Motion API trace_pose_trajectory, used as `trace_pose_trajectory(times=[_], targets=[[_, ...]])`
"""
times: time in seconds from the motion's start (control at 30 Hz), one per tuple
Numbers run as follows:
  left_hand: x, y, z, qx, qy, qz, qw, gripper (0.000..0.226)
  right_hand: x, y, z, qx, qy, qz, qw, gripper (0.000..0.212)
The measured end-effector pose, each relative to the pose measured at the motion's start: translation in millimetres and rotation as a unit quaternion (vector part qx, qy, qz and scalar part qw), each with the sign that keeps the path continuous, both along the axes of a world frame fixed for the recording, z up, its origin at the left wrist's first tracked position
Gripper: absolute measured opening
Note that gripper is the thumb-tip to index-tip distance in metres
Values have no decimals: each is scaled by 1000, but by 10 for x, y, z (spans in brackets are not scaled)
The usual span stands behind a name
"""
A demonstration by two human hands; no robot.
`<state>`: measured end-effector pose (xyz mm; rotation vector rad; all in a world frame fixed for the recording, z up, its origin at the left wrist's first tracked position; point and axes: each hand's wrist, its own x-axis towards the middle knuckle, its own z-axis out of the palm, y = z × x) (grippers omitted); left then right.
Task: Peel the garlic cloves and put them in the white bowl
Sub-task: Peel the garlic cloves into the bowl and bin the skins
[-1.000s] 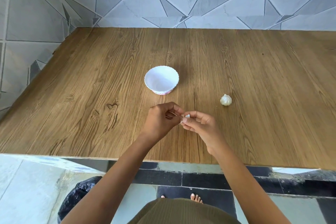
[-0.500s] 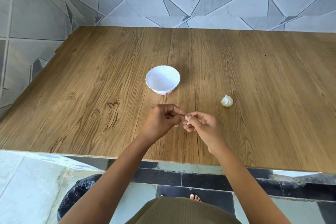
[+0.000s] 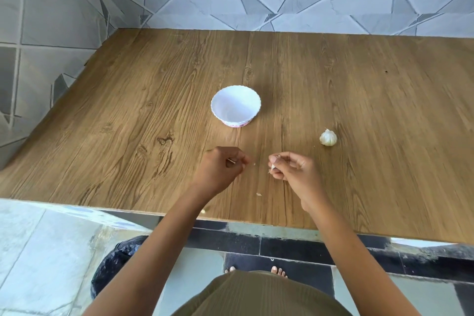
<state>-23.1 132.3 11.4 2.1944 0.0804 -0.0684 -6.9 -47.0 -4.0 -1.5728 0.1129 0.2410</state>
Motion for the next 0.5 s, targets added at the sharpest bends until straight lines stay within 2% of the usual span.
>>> trace_pose_trajectory(times=[0.13,0.33,0.5], targets=[[-135,216,80,36,18,19,999,16,-51,53,-34,-22,-11,29,999,5],[-414,466,54,58,31,67,996,22,-100,208,-45,-25,-15,56,998,5],[-594,498,95,107,79,13,991,12,-101,266,-58,-24,-8,77,997,5]])
